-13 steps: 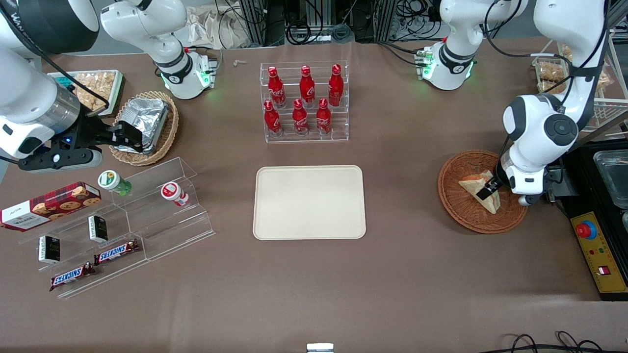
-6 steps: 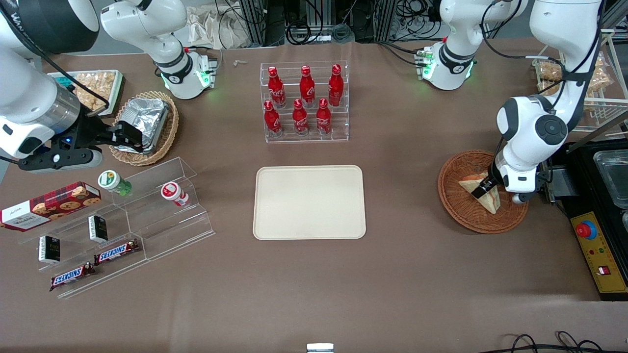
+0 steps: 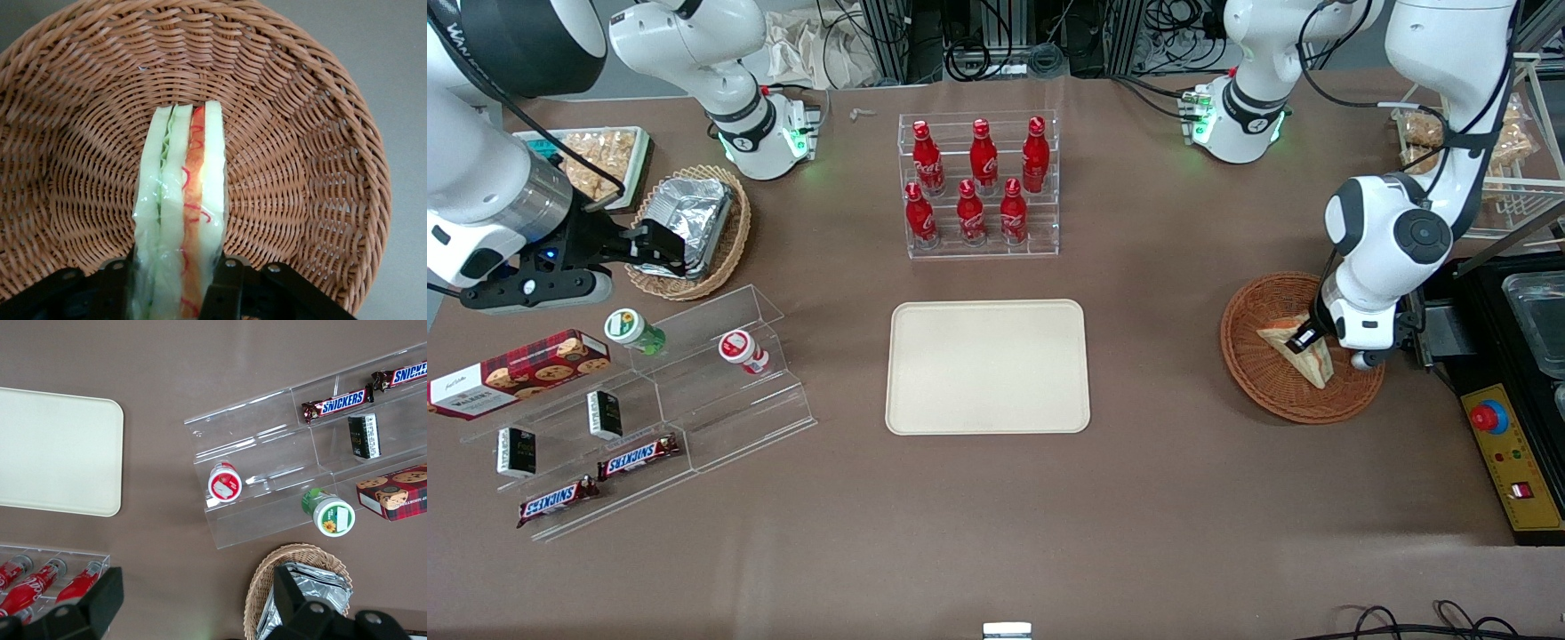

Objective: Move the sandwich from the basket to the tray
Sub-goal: 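Lower the left gripper around the sandwich and close on it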

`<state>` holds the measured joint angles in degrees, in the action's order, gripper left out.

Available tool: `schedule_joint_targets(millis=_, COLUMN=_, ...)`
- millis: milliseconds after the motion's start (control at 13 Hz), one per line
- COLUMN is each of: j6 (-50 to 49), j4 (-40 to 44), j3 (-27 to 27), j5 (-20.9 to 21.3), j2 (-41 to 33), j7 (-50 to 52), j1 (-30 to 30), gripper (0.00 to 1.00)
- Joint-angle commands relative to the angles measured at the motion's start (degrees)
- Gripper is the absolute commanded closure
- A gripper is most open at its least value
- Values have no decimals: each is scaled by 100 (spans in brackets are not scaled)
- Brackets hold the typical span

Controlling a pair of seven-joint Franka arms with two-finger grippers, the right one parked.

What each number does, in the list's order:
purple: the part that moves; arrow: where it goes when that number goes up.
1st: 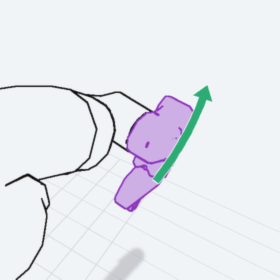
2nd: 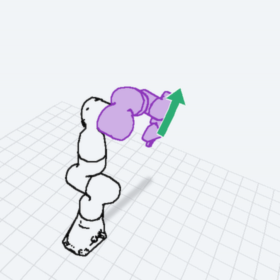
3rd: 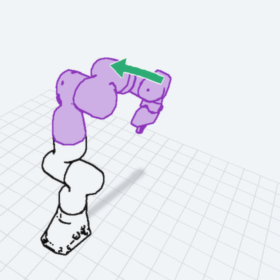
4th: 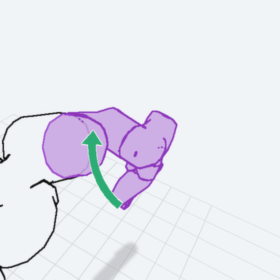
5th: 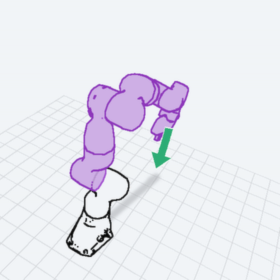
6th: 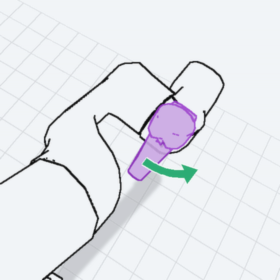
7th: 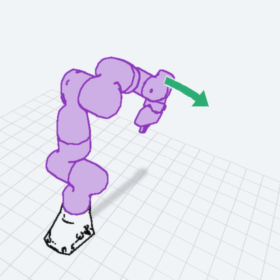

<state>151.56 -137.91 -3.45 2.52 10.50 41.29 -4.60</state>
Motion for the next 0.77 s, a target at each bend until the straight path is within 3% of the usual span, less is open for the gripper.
schedule_joint_targets(millis=0, j6=43, j4=-78, j3=-24, j5=64, j2=-188, j7=-50, j1=3, gripper=100)
schedule_joint_targets(millis=462, j6=-1204, j4=456, j3=-138, j5=73, j2=-786, j7=-726, j1=21, gripper=100)
schedule_joint_targets(millis=692, j6=-2835, j4=1701, j3=-444, j5=64, j2=-796, j7=-780, j1=30, gripper=100)
